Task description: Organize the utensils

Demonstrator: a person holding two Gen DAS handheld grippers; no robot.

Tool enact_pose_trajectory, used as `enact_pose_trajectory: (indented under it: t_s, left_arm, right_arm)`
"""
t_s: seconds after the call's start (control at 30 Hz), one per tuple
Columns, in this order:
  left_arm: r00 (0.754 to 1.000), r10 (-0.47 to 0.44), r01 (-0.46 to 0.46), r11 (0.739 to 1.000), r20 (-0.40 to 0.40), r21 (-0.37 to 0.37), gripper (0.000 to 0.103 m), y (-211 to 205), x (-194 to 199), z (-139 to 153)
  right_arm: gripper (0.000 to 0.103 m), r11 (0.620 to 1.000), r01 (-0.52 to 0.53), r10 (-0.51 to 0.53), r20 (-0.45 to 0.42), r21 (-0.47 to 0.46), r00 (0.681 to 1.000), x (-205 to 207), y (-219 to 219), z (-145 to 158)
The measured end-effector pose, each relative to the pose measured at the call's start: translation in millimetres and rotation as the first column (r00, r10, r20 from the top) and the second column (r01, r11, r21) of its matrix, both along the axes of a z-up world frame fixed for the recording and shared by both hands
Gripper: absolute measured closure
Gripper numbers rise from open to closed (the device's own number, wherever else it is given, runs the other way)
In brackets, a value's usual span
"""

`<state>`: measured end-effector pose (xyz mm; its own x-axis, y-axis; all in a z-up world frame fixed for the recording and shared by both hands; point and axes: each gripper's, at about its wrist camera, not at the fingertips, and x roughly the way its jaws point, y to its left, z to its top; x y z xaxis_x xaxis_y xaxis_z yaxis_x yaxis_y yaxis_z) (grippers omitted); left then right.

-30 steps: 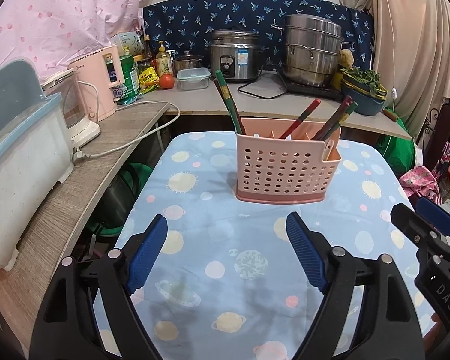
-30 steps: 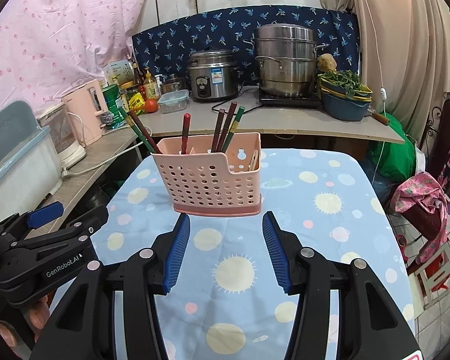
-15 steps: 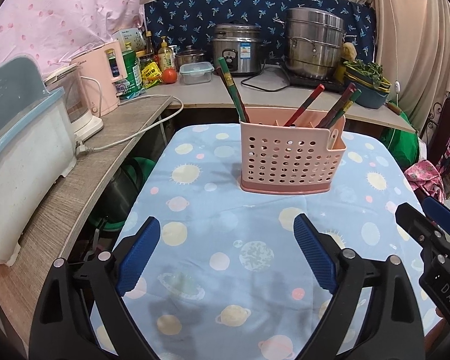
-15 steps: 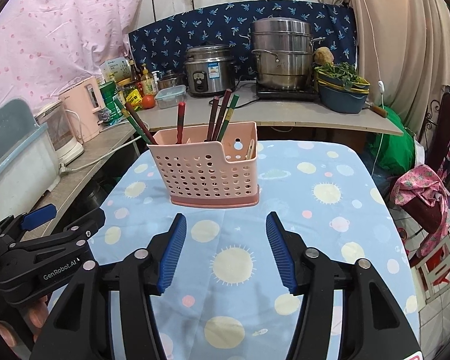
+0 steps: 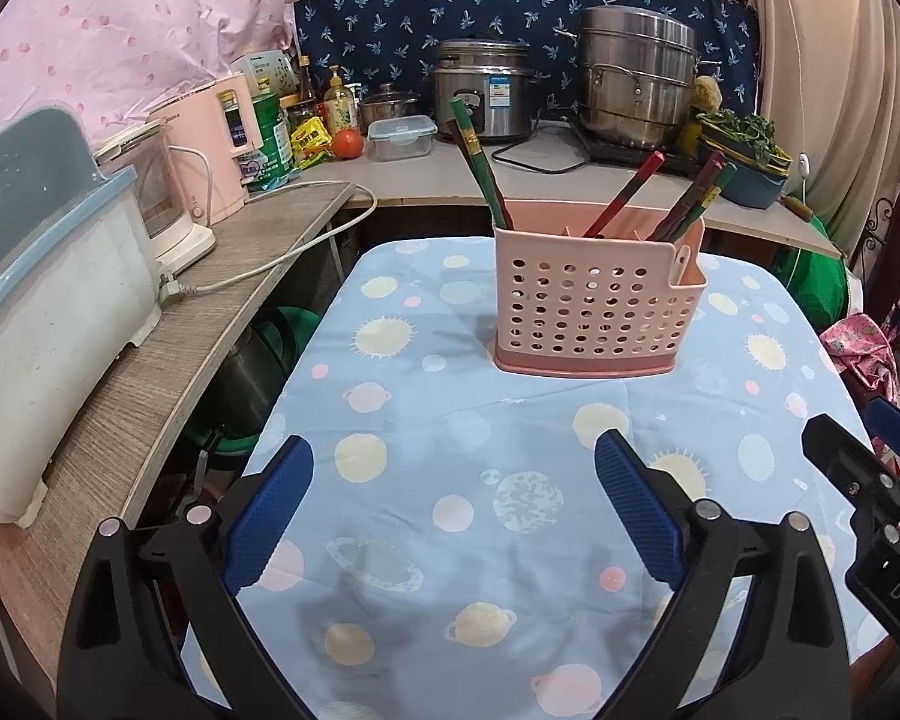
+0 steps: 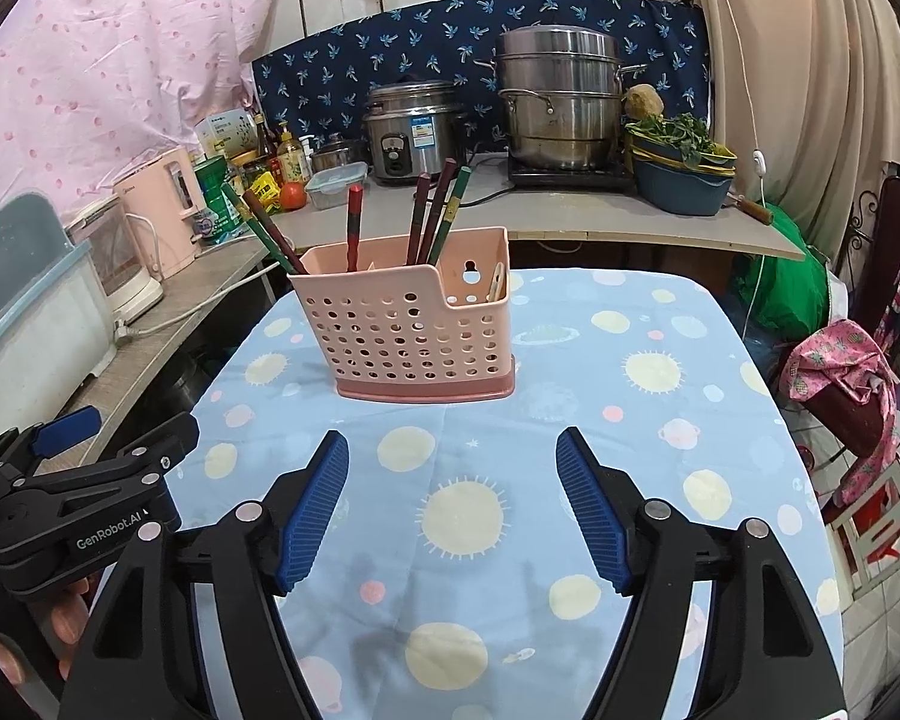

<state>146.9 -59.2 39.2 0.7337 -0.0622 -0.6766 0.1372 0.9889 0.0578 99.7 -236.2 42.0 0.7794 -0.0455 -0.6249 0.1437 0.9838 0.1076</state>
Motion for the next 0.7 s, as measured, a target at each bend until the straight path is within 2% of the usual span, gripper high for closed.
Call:
enact_pose_trajectory:
  t_s: [0.13, 0.47, 0.5, 0.53, 0.7]
  left_arm:
    - [1.000, 0.006, -0.006, 1.000, -0.002, 0.004, 0.009, 1.2, -0.2, -0.7]
    - [1.000, 0.006, -0.006, 0.999, 0.002, 0.032, 0.008, -1.8, -2.5, -3.9]
    - [1.000, 0.006, -0.006, 0.999, 0.000, 0.031, 0.008, -1.7, -2.5, -4.4]
    - [1.000, 0.007, -0.007, 1.000, -0.002, 0.031, 0.008, -1.4, -2.6, -4.9]
    - [1.000, 0.009, -0.009, 0.999, -0.013, 0.031, 0.007, -1.1, -1.8, -7.6]
  right_arm:
    - [0.020, 1.000, 0.000, 0.000, -0.003, -0.007, 1.000, 0.7, -0.6, -0.2]
    - [0.018, 0.999, 0.014, -0.016, -0.033, -0.042, 0.999, 1.9, 1.0, -6.2]
    - [0.016, 0.999, 0.010, -0.012, -0.039, -0.040, 0.999, 2.3, 1.1, -7.6]
    - [0.007, 0.999, 0.007, -0.009, -0.045, -0.036, 0.999, 2.6, 1.1, -9.0]
    - [0.007, 0.999, 0.010, -0.012, -0.046, -0.044, 0.999, 0.8, 2.0, -11.5]
